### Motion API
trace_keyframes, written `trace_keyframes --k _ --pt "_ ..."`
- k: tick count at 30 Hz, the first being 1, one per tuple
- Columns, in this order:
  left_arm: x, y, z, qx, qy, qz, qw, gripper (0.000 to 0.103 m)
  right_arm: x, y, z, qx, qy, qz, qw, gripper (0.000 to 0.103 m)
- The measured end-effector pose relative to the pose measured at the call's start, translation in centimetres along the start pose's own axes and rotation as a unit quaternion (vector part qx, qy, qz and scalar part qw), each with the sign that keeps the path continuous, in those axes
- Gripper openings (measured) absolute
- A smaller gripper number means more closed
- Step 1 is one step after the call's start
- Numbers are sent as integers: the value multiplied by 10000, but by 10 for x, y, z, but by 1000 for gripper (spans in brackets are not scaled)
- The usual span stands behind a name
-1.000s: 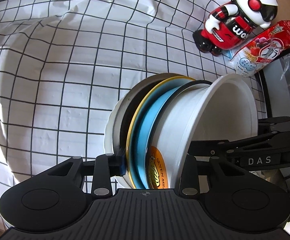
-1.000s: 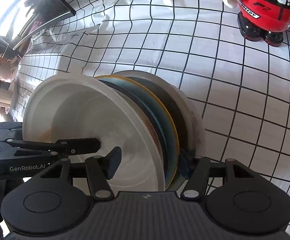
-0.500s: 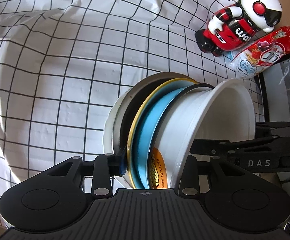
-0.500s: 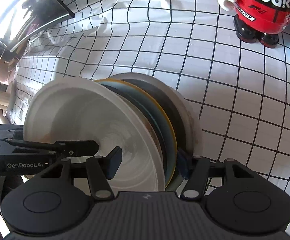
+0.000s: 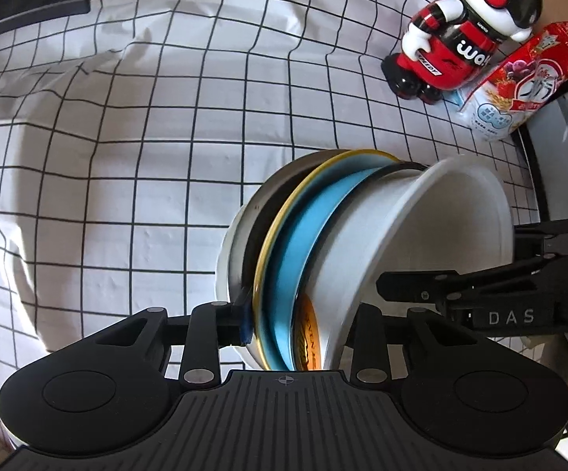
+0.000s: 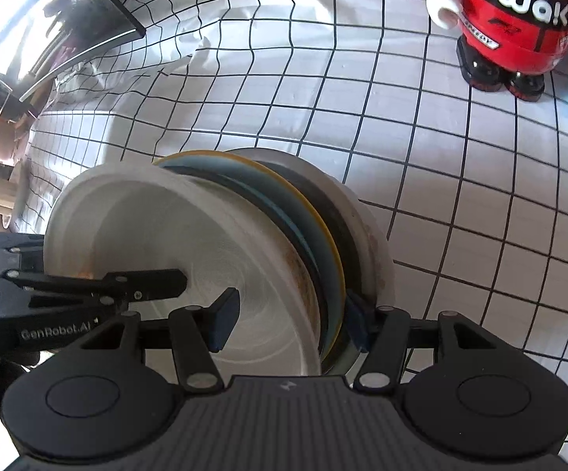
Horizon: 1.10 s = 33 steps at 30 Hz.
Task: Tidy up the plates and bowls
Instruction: 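Lower the nested bowl stack into the steel bowl with both tools, then settle the stack inside the steel bowl and open both tools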
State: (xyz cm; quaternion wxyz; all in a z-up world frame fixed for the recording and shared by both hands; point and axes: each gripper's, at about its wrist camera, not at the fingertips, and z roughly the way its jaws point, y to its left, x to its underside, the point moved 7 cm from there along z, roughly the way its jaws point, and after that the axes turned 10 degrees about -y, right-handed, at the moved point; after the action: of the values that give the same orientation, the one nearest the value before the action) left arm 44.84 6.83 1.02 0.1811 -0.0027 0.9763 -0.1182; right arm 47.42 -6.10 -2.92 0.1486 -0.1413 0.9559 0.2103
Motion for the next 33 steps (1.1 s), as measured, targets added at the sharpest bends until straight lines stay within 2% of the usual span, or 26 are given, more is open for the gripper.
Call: trace_keyframes --k 4,6,7,8,11,18,26,29,33 --pt "0 0 -5 8 19 -27 10000 35 -2 2 -5 50 -120 -203 9997 57" --pt "-6 -4 -13 -146 -169 186 9996 36 -7 7 -16 214 -428 -534 9974 57" --pt "-10 -5 -17 -209 -246 261 9991 40 -10 11 -23 282 -586 -729 9952 57" --pt "-14 -5 -21 -228 -301 278 9989 44 -13 14 -29 316 -702 -898 9930 57" --pt "-21 0 -25 -234 -374 205 9988 44 -16 21 -39 347 -864 -1142 9891 57" --pt "-16 1 -22 -187 -442 181 9987 44 -18 3 -32 353 -809 -728 9934 57" --pt "-8 -5 -4 140 -238 111 9996 45 -32 12 -46 411 -1159 -853 9887 57" --pt "-9 -2 -18 151 -356 182 9991 44 -32 8 -44 489 -1108 -773 9896 57" --pt "-20 4 -40 -25 -779 364 9963 44 -30 -2 -40 618 -1076 -541 9908 57"
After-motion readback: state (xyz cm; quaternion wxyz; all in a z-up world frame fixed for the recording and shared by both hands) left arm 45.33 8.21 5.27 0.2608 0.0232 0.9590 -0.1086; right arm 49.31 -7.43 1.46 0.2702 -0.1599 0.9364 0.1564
